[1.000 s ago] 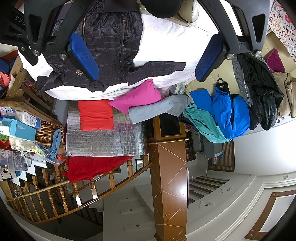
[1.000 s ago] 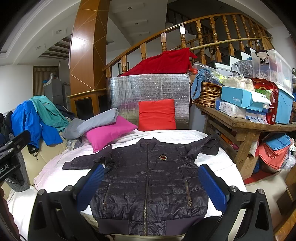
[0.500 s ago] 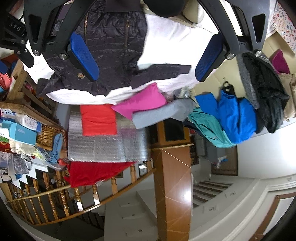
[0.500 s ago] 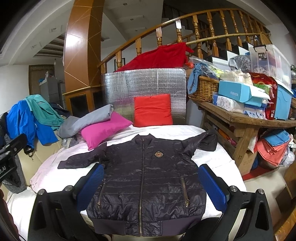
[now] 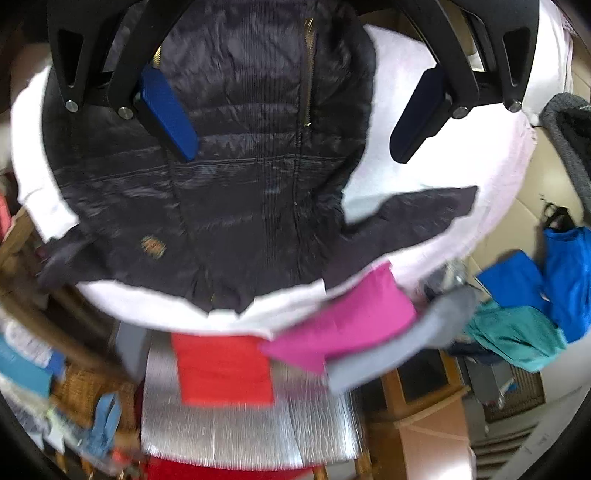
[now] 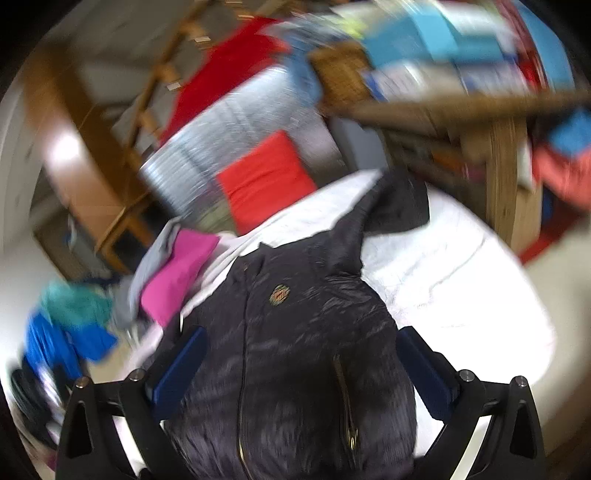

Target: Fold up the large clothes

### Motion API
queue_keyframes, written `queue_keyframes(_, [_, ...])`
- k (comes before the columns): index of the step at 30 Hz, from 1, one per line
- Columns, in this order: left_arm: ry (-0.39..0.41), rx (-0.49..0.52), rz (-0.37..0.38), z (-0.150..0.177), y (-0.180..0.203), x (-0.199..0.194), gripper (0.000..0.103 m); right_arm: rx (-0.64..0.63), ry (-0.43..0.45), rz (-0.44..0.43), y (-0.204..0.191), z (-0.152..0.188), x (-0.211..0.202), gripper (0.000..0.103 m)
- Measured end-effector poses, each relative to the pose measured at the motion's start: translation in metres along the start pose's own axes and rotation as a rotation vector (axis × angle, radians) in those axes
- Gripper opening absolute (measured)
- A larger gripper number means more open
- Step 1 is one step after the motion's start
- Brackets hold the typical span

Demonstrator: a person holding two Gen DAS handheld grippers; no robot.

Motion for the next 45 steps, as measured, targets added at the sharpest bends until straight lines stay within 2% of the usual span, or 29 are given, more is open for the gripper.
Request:
queue_keyframes(2, [-0.037, -0.014, -0.008, -0.004, 0.001, 0.035, 0.103, 0.098, -0.024, -0.028, 0.028, -0.024, 0.035, 0.103])
queue_keyframes(6, [-0.056, -0.028, -0.040, -0.017, 0.005, 0.082, 0.103, 0.275, 0.000, -0.027, 0.076, -0.079, 0.108, 0.103])
queue_keyframes(9, [-0.012, -0.025, -0.058, -0.023, 0.003, 0.098, 0.103, 0.365, -0.018, -0.023, 0.096, -0.120, 0.165, 0.103])
queue_keyframes(11, [0.016, -0.002, -0.080, -0.023, -0.002, 0.104, 0.103, 0.408, -0.028, 0.018, 0.106, -0.144, 0.197, 0.103])
queue_keyframes(14, [-0.001, -0.002, -0.102, -0.024, -0.010, 0.112, 0.103, 0.503, -0.067, 0.089, 0.126, -0.172, 0.250, 0.103])
queue_keyframes(18, [-0.055, -0.049, -0.070, -0.028, -0.022, 0.123, 0.103, 0.591, -0.168, 0.174, 0.145, -0.179, 0.304, 0.100])
queue_keyframes(19, [-0.059, -0.064, -0.060, -0.028, -0.024, 0.123, 0.103, 0.614, -0.186, 0.220, 0.149, -0.173, 0.309, 0.083])
queue_keyframes(20, [-0.059, -0.070, -0.055, -0.029, -0.026, 0.123, 0.103, 0.643, -0.189, 0.267, 0.153, -0.166, 0.312, 0.050])
queue_keyframes(22, [-0.054, -0.081, -0.045, -0.030, -0.031, 0.119, 0.103, 0.652, -0.178, 0.291, 0.152, -0.156, 0.310, 0.028])
queue_keyframes(25, [-0.036, -0.115, -0.055, -0.029, -0.043, 0.111, 0.103, 0.612, -0.103, 0.301, 0.130, -0.146, 0.289, 0.019])
queue_keyframes(28, [-0.023, -0.151, -0.058, -0.027, -0.059, 0.103, 0.103, 0.536, -0.041, 0.294, 0.092, -0.142, 0.262, 0.017])
queue_keyframes(31, [-0.023, -0.158, -0.092, -0.020, -0.072, 0.098, 0.103, 0.429, 0.026, 0.276, 0.035, -0.142, 0.229, 0.017])
queue_keyframes(34, [-0.040, -0.163, -0.111, -0.012, -0.084, 0.099, 0.103, 0.311, 0.064, 0.218, -0.028, -0.148, 0.206, 0.017])
queue_keyframes(37, [-0.060, -0.183, -0.110, -0.009, -0.092, 0.102, 0.103, 0.200, 0.058, 0.172, -0.087, -0.139, 0.193, 0.017])
queue_keyframes(40, [-0.064, -0.214, -0.103, -0.008, -0.101, 0.102, 0.103, 0.074, 0.022, 0.122, -0.140, -0.111, 0.189, 0.017])
queue_keyframes(45, [-0.063, -0.261, -0.084, -0.009, -0.109, 0.101, 0.103, -0.105, -0.087, 0.088, -0.197, -0.034, 0.200, 0.017])
Point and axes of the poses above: each gripper's, at about its wrist camera, not at the fingertips, and x roughly the way its jaws point, y to its right, z to its underside, the point moved 5 cm from there along x, roughly the way its jaws point, and after that the axes turned 6 degrees about z, right-handed, at the moved point
